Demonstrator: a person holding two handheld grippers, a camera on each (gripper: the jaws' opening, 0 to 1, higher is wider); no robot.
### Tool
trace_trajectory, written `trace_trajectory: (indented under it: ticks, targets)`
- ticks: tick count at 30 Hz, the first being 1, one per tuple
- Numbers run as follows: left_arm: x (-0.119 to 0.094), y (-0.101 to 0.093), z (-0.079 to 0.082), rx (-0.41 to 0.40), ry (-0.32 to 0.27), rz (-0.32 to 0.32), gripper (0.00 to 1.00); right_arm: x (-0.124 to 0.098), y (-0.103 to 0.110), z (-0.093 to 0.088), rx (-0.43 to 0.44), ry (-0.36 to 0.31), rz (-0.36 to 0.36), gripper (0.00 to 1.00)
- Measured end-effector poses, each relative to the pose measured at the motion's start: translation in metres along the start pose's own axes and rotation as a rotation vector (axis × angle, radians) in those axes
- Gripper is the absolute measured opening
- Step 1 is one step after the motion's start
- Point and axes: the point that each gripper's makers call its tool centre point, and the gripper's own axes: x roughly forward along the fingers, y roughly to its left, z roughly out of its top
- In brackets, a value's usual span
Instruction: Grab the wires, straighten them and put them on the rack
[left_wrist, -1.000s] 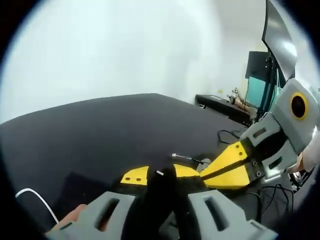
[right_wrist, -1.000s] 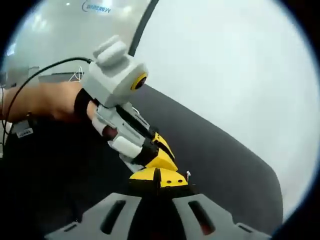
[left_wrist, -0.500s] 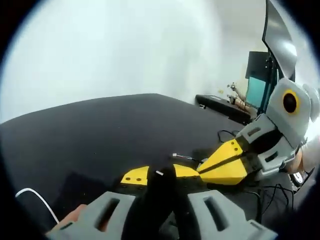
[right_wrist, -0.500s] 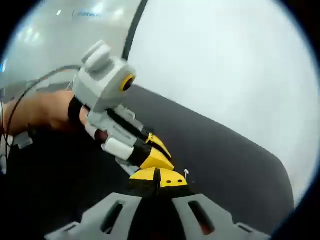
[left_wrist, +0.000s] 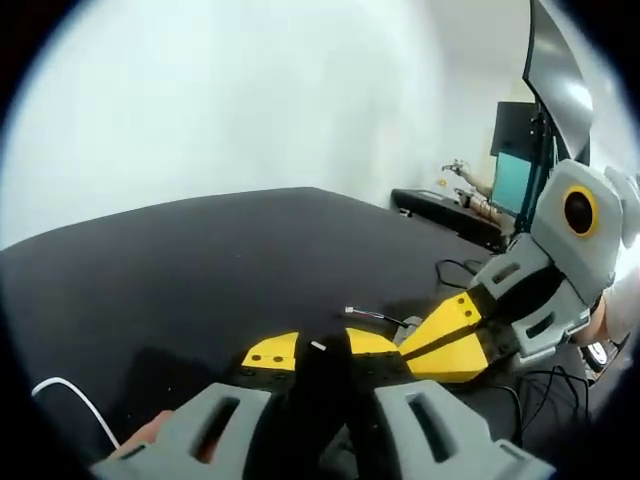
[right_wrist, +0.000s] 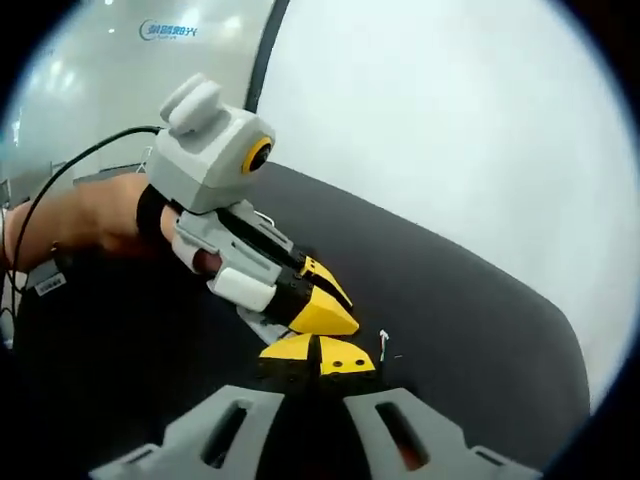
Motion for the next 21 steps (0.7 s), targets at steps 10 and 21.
trace_trajectory:
  ticks: [10,21]
  targets:
    - [-0.0014,0.0014,0.0003,0.009,0.002,0.013,0.17,0.0,0.0035,-0.0029,-0.12,0.035,-0.037,0.0]
    - [-0.0011,-0.002,-0.0006,0.047,0.003,0.026,0.18,-0.0003,0.0082,-0.0039,-0.34,0.021,-0.065,0.0]
